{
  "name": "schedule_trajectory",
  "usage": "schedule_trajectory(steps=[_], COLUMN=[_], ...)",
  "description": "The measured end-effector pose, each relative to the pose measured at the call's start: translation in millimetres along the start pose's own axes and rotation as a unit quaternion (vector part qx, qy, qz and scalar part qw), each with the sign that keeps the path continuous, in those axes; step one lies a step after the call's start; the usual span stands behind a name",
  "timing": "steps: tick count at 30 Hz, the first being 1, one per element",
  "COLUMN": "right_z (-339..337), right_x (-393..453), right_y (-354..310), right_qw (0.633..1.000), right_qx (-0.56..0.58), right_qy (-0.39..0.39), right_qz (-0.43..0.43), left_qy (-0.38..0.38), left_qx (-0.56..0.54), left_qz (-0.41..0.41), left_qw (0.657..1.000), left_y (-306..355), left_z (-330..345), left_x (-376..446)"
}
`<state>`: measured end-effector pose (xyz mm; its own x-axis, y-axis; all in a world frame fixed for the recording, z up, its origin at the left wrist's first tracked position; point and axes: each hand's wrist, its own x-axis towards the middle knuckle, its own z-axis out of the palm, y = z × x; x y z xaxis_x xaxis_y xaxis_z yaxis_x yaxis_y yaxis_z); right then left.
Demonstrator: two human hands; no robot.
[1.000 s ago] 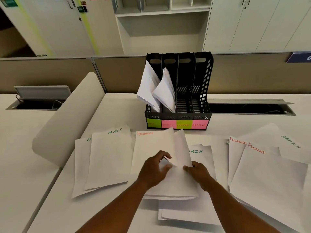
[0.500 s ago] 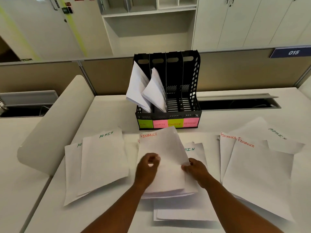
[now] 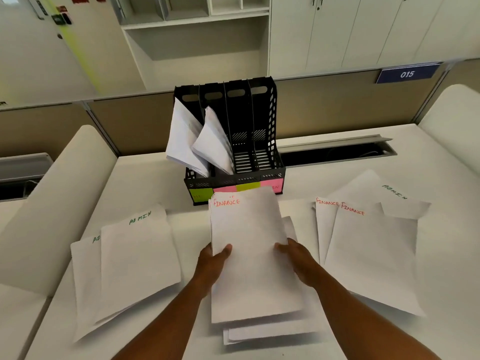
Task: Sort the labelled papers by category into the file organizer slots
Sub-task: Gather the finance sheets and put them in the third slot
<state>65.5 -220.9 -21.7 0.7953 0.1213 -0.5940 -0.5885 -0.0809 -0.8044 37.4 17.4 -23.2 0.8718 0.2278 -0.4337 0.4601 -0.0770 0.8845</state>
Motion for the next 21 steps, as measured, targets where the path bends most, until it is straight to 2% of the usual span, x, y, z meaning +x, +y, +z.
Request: schedule_trajectory(steps=[2, 5, 7, 10, 12, 15, 21], right_z=[0, -4, -13, -33, -44, -52, -53], right_x=[0, 2, 4, 4, 2, -1, 0], right_y=[-3, -4, -2, 5, 11, 21, 32], right_qw=[0.999, 0.977, 0.938, 0.843, 0.808, 0.790, 0.801], right_qx=[-0.031, -0.085, -0.138, -0.287, -0.364, -0.435, -0.434], right_qy=[0.023, 0.166, 0.288, 0.442, 0.460, 0.430, 0.407], right_qz=[-0.019, -0.099, -0.136, -0.113, -0.050, 0.031, 0.058], left_qy=[-0.005, -0.024, -0.034, -0.043, -0.050, -0.056, -0.074], left_qx=[-0.010, 0.008, 0.034, 0.065, 0.078, 0.081, 0.099], left_qz=[-0.015, -0.018, -0.014, -0.027, -0.042, -0.056, -0.074], left_qw=[1.000, 1.000, 0.999, 0.997, 0.995, 0.994, 0.990], left_y=[0, -1, 2, 2, 0, -2, -5], left_z=[6, 11, 13, 15, 17, 20, 22], left_x=[1, 2, 1, -1, -2, -3, -3])
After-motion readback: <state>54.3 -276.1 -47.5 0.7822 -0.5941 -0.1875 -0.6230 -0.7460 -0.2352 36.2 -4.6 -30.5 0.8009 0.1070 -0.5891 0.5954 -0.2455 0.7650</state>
